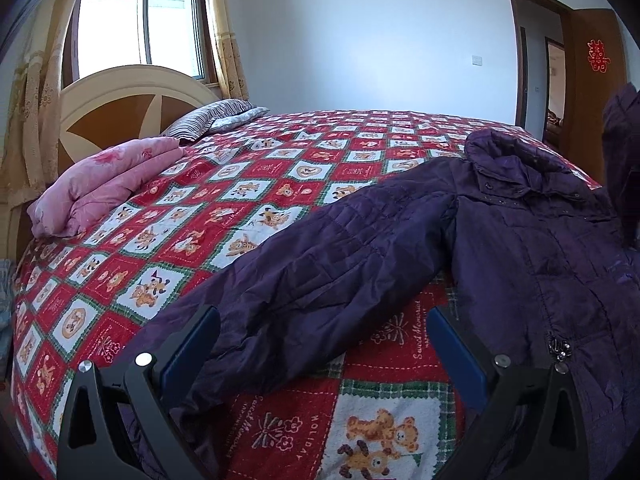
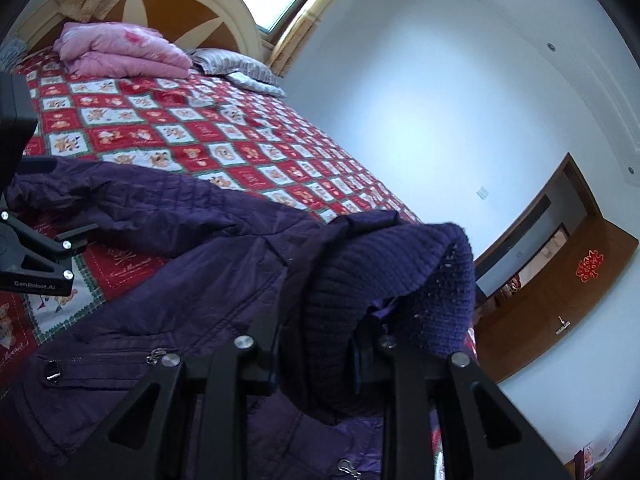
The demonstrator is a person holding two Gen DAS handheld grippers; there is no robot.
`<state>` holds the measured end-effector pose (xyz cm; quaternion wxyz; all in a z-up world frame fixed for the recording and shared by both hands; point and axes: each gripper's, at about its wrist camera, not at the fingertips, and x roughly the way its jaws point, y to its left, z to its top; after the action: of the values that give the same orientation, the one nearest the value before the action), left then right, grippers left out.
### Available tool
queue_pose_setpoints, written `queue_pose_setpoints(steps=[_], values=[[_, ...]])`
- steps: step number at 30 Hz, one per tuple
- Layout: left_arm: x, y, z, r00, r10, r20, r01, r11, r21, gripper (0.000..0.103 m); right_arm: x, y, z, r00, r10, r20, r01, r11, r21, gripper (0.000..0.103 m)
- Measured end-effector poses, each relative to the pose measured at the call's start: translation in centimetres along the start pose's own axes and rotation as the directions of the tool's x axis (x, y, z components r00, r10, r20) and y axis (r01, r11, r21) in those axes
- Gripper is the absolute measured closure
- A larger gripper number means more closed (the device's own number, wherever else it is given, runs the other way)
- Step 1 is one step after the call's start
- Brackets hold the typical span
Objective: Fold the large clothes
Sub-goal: 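Carry the sleeve across the jacket body with the right gripper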
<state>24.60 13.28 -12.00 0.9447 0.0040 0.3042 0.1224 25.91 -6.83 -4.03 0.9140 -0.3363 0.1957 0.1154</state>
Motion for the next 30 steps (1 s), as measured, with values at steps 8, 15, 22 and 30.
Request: queue_pose_setpoints(steps=[8,15,22,30], values=[[0.9,1.5,-0.3,0.999,0.032,-0.024,-0.033,0.999,-0.021,0.001,4.6,4.9,-1.4,0.987,0.123,-0.103,-0.122,0.992,0.022,0.075],[1.3,1.8,-0.3,0.999,0.034,-0.032,-0.035,0.999,-0.025,0.001,6.8,6.7,-2.8,0.962,0.21,-0.177,-0.199,0.977,0.08,0.066],[-0.3,2.3,1.1,0.999,0.05,-0.004,-0.05,0.998,-0.042,0.001,3.9,7.2,-2.6,0.928,0.367,-0.067,-0.357,0.926,0.126,0.019],[-2.9,1.4,3.9,0.997,0.075,0.03,-0.072,0.994,-0.081,0.001,-2.7,5.2,-3.8,0.859,0.51,0.053,-0.512,0.849,0.128,0.02]])
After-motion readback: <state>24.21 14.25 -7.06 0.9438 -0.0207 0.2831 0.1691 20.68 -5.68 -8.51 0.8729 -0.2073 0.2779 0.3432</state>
